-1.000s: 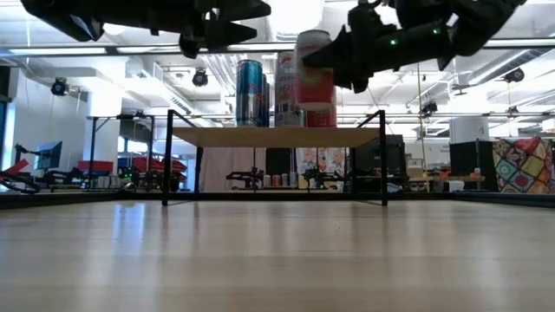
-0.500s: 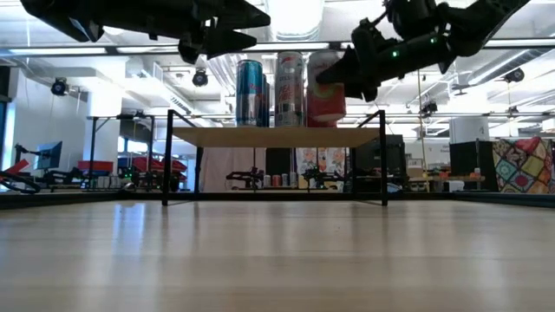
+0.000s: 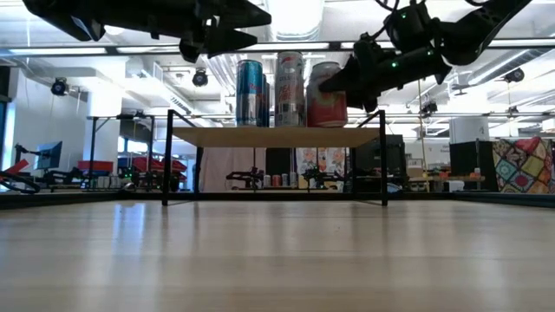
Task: Place canned beverage on shelf
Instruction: Align the pink-white soda can with the other pink-white soda can on the shelf
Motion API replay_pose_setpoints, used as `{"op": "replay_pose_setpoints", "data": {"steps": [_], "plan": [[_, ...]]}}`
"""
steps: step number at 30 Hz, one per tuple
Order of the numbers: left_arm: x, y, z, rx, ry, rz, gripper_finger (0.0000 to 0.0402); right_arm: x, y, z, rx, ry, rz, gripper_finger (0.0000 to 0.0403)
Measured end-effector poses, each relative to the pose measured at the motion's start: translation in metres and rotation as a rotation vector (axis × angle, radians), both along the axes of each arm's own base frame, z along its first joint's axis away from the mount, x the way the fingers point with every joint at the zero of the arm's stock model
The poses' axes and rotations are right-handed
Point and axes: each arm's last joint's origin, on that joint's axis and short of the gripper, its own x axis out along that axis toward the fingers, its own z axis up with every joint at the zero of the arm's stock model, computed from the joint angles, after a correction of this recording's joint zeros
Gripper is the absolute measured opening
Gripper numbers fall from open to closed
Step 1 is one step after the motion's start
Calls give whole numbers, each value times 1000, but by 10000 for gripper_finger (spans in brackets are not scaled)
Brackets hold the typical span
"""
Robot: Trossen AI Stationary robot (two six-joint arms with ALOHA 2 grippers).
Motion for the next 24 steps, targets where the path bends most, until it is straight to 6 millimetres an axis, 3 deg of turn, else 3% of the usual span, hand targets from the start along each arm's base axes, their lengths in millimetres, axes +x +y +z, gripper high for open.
{"op": "replay_pose_setpoints", "data": {"steps": [17, 24], "plan": [[0, 1, -1, 5, 9, 4, 334, -1, -18, -8, 29, -26, -4, 306], [0, 2, -1, 5, 9, 9, 334, 0, -18, -8, 40, -34, 0, 347]]}}
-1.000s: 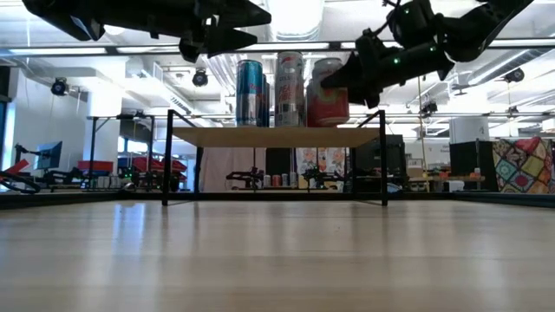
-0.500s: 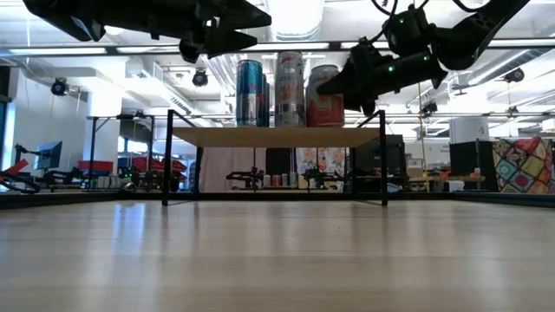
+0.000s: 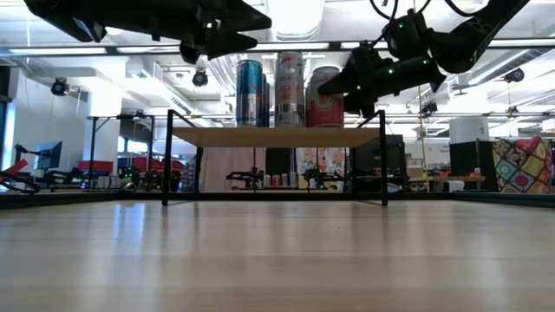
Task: Place canned beverage on shelf
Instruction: Align the pink-white soda can with the other pink-white soda can on the shelf, then return to home position
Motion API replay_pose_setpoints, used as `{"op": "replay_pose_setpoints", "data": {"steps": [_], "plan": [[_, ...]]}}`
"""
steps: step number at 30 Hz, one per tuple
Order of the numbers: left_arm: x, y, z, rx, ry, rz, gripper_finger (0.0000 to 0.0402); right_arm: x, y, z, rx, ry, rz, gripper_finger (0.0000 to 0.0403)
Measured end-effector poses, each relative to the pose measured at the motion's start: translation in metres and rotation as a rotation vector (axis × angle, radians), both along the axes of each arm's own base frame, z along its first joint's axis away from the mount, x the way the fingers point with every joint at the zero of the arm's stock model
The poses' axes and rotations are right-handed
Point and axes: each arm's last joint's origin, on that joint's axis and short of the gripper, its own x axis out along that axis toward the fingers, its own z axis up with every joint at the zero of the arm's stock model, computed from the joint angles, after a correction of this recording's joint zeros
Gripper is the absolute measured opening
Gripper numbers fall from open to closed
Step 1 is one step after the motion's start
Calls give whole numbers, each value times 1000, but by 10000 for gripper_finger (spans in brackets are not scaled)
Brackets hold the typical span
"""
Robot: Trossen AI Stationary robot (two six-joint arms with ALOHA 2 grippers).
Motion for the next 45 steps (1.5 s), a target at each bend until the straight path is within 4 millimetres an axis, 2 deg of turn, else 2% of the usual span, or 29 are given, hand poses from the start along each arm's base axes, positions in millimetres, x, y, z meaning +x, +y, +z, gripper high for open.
{"op": "replay_pose_setpoints", "data": {"steps": [3, 9, 16, 23, 30, 36, 41, 45], "plan": [[0, 0, 0, 0, 0, -1, 334, 0, 0, 1, 7, -4, -1, 362], [0, 0, -1, 1, 8, -1, 334, -4, 3, 7, 19, -23, -6, 365], [0, 0, -4, 6, 35, -2, 334, -20, 13, 20, 35, 2, -6, 365], [-1, -1, -3, 2, 33, -7, 334, -48, 35, 23, 37, -39, -5, 366], [-2, -2, -5, -43, 40, -28, 330, -75, 68, 10, 57, -91, 12, 366], [-2, -3, -3, -51, 20, -43, 282, -81, 96, -9, 74, -82, 66, 358], [-3, -2, -6, -55, 27, -42, 228, -82, 120, -25, 92, -53, 132, 324], [-5, -2, -11, -68, 35, -42, 179, -82, 138, -28, 96, -60, 169, 288]]}}
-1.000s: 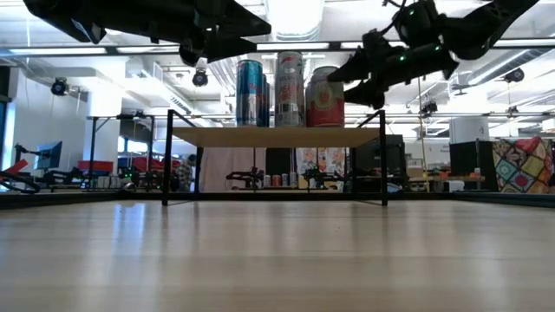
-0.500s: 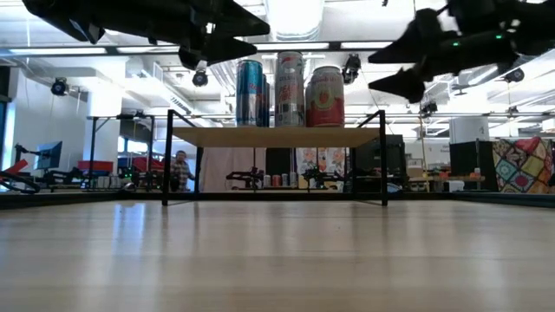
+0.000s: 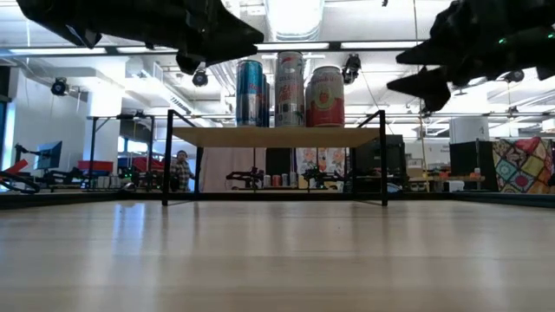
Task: Place canned beverage on shelf
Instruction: Return to home position
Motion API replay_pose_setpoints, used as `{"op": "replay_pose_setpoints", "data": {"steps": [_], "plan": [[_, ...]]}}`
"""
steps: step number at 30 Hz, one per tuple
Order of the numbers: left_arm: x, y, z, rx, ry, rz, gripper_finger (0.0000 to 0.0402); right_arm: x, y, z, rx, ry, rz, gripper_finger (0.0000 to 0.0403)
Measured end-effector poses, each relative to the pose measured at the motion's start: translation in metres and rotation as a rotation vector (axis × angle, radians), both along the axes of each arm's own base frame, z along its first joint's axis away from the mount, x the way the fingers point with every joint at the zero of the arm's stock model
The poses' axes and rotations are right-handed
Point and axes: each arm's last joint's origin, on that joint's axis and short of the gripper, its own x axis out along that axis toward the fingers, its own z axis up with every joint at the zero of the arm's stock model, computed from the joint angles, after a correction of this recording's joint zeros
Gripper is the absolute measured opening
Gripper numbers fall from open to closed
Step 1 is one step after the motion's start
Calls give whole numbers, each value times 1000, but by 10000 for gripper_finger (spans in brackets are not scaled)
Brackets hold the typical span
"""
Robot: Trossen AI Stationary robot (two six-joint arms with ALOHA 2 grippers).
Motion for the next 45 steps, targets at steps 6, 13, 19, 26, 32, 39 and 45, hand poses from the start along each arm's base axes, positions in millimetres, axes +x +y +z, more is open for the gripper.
{"op": "replay_pose_setpoints", "data": {"steps": [6, 13, 19, 26, 32, 39, 45], "plan": [[-8, 1, -5, -4, -56, -1, 103, -2, 26, 12, -27, -43, 48, 225], [-32, 2, -12, -2, -85, -14, 36, -15, 42, 29, -97, -16, 60, 175], [-63, 6, -34, -15, -169, -22, 8, -36, 39, 39, -96, -89, 48, 149], [-91, 9, -55, -41, -217, -120, 1, -51, 35, 39, -84, -145, 43, 137], [-105, 12, -67, -54, -210, -133, 1, -52, 34, 28, -88, -132, 26, 115], [-111, 13, -69, -33, -223, -136, 1, -55, 33, 19, -88, -132, -1, 102], [-112, 13, -67, -1, -234, -134, 1, -62, 31, 20, -95, -166, -2, 91]]}}
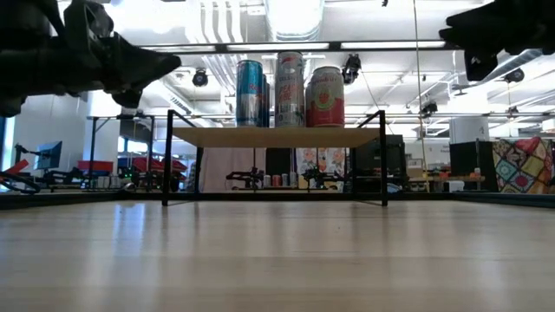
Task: Place canned beverage on shelf
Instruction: Return to home position
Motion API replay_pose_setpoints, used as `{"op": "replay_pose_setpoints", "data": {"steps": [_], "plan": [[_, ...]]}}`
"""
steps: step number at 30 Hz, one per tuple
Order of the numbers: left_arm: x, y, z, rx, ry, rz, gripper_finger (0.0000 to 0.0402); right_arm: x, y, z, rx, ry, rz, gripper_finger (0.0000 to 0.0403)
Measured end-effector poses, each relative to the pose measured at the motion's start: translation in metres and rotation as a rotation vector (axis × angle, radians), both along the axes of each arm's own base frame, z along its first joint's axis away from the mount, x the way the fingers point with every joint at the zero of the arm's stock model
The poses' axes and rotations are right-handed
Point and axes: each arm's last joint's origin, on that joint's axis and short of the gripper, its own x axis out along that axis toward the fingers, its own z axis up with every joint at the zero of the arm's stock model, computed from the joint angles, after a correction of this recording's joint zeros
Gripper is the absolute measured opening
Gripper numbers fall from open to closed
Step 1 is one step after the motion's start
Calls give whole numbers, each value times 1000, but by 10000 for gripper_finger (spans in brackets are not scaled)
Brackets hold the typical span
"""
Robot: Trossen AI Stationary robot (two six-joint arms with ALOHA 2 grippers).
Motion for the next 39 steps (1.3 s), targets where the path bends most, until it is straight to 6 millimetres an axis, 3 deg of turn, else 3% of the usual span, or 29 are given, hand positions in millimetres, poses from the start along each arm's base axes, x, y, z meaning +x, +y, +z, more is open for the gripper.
{"op": "replay_pose_setpoints", "data": {"steps": [10, 22, 39], "plan": [[-6, 1, 12, 32, -61, 11, 1, -21, -5, -1, 8, -42, -1, 90], [-26, 6, 27, 43, -62, 20, 1, -18, -5, -8, 20, -21, 1, 90], [-63, 13, 31, 32, -37, 18, 1, -18, -5, -7, 15, -27, -26, 89]]}}
